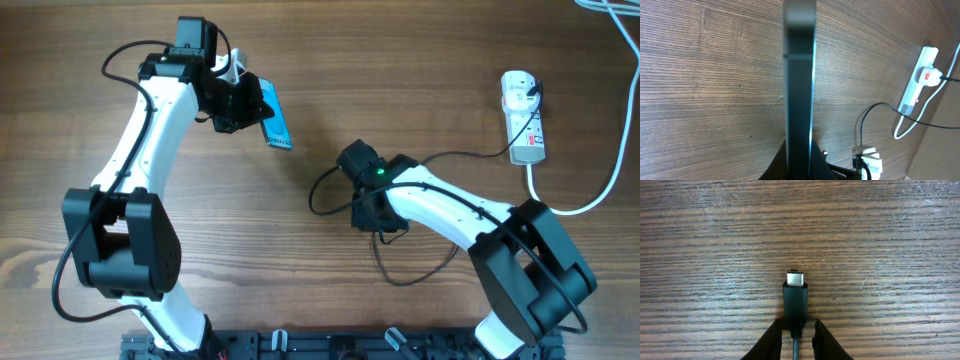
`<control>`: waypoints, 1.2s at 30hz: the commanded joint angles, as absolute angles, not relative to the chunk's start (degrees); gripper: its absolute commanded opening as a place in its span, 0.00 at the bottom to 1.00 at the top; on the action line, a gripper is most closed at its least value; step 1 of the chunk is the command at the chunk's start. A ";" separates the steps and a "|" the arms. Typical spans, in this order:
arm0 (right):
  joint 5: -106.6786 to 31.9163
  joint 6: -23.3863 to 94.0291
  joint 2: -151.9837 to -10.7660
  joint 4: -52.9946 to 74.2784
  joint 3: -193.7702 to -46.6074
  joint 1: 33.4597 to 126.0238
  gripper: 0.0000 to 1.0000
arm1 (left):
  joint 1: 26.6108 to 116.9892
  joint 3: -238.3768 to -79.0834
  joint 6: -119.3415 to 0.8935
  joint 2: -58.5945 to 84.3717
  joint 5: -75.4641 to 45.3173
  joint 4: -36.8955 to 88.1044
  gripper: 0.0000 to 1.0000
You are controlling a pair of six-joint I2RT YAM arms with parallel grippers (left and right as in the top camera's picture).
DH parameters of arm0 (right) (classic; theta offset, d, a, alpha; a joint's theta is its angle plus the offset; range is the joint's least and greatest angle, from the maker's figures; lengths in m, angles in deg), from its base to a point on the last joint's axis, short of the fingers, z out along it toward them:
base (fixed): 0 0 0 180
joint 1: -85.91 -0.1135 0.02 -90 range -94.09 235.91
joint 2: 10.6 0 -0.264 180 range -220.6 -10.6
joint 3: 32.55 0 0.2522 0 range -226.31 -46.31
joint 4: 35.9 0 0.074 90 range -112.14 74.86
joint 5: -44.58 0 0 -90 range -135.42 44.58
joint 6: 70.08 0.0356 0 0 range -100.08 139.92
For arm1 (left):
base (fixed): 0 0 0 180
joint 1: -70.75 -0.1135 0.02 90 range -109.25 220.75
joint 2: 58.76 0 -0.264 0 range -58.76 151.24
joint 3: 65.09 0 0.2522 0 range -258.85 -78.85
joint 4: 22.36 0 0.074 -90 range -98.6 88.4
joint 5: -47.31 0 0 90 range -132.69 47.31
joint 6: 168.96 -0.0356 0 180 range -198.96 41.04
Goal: Plug charger to phone and switch on socket
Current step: 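Close the right gripper on the USB-C plug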
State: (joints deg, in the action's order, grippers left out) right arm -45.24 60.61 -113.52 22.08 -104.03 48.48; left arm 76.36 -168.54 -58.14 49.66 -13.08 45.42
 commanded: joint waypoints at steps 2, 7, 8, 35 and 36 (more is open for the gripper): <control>-43.03 61.53 -116.14 22.24 -103.48 48.43 0.20 | 76.53 -168.85 -59.26 47.89 -12.82 45.29 0.04; -43.03 61.51 -116.14 22.15 -103.48 48.43 0.15 | 76.53 -168.85 -59.26 47.89 -12.82 45.29 0.04; -43.03 61.53 -116.14 22.15 -103.48 48.45 0.14 | 76.53 -168.85 -59.26 47.89 -12.80 45.29 0.04; -43.03 60.83 -116.14 20.99 -103.48 48.45 0.06 | 76.53 -168.85 -59.26 47.89 -12.80 45.83 0.04; -43.01 60.78 -116.12 20.99 -103.48 48.48 0.04 | 76.53 -168.85 -59.26 47.89 -12.78 45.92 0.04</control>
State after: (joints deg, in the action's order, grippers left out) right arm -44.34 60.81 -113.52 21.73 -104.03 48.48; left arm 76.36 -168.54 -58.14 49.66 -13.08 45.85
